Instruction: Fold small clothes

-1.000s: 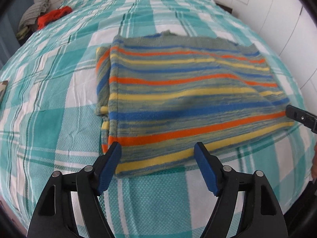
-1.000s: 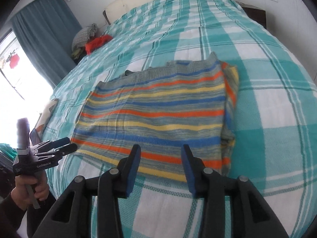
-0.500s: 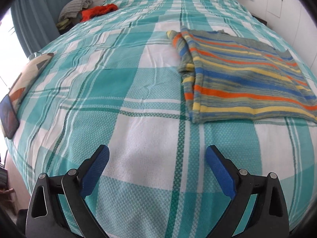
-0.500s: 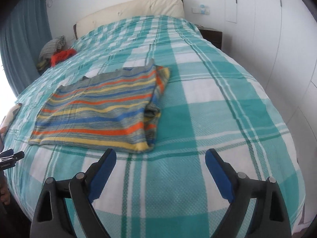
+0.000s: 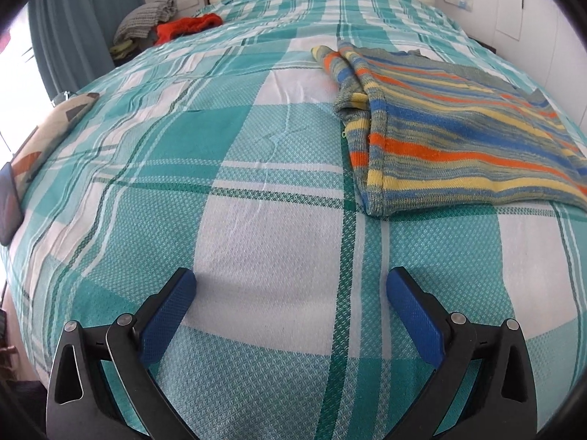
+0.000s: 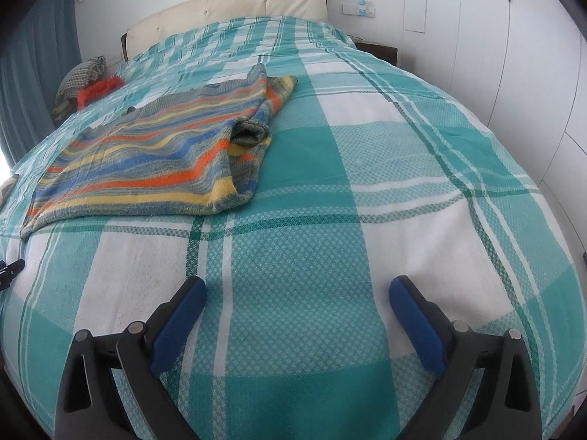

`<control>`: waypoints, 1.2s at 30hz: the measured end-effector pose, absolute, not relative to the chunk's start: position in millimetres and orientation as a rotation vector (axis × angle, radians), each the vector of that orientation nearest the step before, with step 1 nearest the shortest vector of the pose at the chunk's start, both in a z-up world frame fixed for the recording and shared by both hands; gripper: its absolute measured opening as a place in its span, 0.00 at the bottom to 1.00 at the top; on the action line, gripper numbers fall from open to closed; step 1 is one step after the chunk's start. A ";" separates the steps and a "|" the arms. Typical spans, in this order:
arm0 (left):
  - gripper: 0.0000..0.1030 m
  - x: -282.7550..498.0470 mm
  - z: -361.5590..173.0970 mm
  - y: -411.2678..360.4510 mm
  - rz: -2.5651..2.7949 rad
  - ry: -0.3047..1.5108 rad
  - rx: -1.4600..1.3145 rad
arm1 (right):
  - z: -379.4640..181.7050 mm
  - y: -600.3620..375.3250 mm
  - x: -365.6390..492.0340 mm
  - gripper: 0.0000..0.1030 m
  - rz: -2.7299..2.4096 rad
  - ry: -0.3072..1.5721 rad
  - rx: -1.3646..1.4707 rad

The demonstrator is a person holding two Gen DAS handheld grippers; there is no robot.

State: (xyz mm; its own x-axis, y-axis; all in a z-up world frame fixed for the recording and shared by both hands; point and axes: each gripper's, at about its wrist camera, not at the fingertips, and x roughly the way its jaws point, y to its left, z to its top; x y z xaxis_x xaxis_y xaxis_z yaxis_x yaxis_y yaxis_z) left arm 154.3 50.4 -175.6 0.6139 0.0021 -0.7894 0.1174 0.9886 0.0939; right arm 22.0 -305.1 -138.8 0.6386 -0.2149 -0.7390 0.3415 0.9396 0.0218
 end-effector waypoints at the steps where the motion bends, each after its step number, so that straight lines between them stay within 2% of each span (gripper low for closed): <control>1: 0.99 154.3 -175.8 50.4 -0.067 0.908 0.142 | -139.1 -304.5 22.4 0.97 -0.321 0.821 0.162; 36: 0.99 150.0 -178.3 48.3 -0.081 0.889 0.183 | -143.1 -302.4 27.7 1.00 -0.332 0.854 0.128</control>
State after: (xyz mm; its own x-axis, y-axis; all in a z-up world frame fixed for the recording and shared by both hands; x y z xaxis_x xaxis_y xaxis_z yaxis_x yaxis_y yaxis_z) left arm 150.0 48.3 -178.3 0.6286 0.0057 -0.7777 0.1463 0.9813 0.1255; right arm 27.7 -302.4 -143.1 0.6098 -0.2354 -0.7568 0.3371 0.9412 -0.0211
